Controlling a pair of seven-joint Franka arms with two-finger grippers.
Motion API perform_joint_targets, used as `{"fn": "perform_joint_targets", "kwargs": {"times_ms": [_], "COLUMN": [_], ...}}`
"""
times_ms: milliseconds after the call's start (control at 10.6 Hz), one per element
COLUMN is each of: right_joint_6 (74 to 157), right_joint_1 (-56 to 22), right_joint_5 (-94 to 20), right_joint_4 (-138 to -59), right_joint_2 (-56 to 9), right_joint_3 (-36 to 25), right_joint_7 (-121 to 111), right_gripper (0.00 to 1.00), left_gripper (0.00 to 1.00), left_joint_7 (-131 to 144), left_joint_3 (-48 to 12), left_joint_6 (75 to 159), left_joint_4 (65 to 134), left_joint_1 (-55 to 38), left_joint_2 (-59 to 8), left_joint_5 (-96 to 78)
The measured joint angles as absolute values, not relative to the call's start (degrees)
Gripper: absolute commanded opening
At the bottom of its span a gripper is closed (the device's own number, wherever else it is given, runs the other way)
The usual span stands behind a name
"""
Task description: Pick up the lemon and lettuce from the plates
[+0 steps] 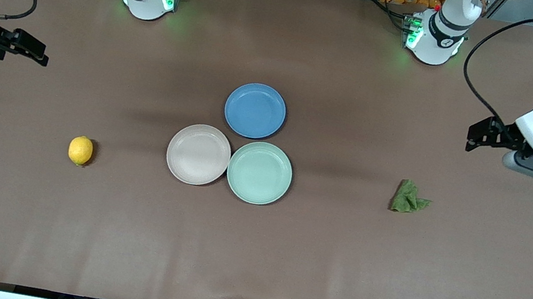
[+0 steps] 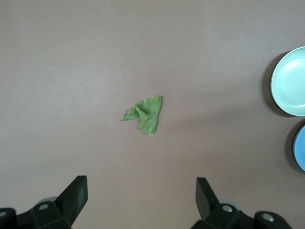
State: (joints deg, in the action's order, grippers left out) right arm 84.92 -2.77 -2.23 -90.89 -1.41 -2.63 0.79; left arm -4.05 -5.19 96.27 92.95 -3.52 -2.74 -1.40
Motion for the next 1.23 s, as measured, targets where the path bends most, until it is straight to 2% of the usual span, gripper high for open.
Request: {"fn": "perform_joint_targets", "kwargs": {"times_ms": [377,943,1226], "right_joint_6": [83.8,84.0,84.7], "right_joint_1": [-2.8,-3.2,-4.2], "right_joint_5": [-1.3,-1.0,0.1], "right_joint_4": [-91.3,-91.2,-90.3], "right_joint_2": [0.5,1.1,1.2], "right_joint_3": [-2.7,-2.7,-2.7], "right_joint_7": [0.8,0.8,0.7], "right_gripper": [1.0,1.0,1.0], "left_gripper": [1.0,1.0,1.0], "left_joint_7": [-4.0,-1.9,-1.9], "left_joint_3": [-5.0,-5.2,-5.2], "left_joint_6": [91.9,89.0,89.0], "left_joint_4": [92.3,92.1,91.6], "left_joint_1": [-2.8,-2.9,-2.8], "left_joint_2": [-0.8,4.9,5.4], "left_joint_5": [-1.4,-1.4,-1.4]}}
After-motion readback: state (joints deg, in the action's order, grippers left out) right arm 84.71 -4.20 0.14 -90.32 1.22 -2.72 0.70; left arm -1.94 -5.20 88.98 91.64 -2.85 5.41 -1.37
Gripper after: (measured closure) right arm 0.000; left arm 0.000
